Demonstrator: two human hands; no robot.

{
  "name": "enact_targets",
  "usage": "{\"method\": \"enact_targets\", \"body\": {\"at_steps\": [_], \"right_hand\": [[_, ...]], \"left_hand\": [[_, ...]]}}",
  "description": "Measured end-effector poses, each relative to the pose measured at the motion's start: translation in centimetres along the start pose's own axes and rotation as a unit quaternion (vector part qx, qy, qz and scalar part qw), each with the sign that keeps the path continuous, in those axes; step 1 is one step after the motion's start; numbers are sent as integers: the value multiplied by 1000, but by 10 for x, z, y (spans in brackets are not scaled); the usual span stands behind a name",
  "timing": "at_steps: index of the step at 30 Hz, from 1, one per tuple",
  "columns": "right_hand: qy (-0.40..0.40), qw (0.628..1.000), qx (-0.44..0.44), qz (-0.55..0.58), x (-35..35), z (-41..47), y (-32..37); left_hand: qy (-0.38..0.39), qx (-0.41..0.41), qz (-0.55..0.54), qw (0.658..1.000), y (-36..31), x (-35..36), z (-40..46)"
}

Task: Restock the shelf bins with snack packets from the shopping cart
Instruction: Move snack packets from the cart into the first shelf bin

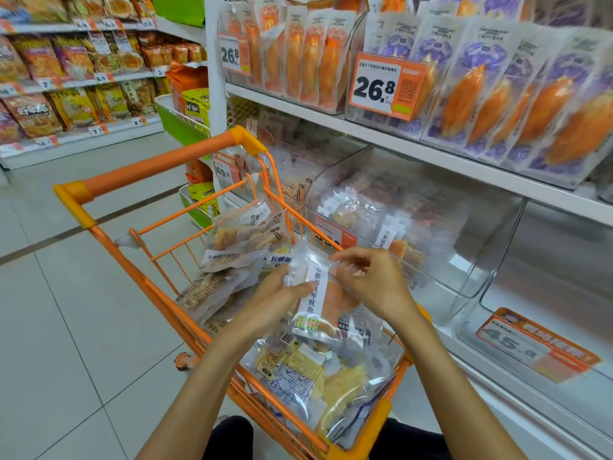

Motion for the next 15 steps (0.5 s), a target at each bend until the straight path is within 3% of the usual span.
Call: {"method": "enact_targets", "body": {"at_steps": [3,7,9,12,15], "right_hand": [[42,998,-1,-55,-16,-3,8],[241,968,61,-14,-40,-10,2],[289,955,70,11,-61,-15,1],[285,954,92,-2,-94,-14,-14],[222,970,87,-47,-120,-2,-33]], "left_hand": [[7,36,-3,999,-7,3,4],[59,102,25,993,-35,18,11],[73,132,38,988,-54,25,20],[93,158,92,979,-82,46,38],[104,178,112,972,-94,64,58]]}}
Point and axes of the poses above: each hand's wrist, its own z-axis towards the middle knuckle, its own x-axis out of the palm, y = z × x, the point moved 8 cm from there along z, towards the middle knuckle, and after that the axes turned 12 degrees about y, right-handed, at the moved point
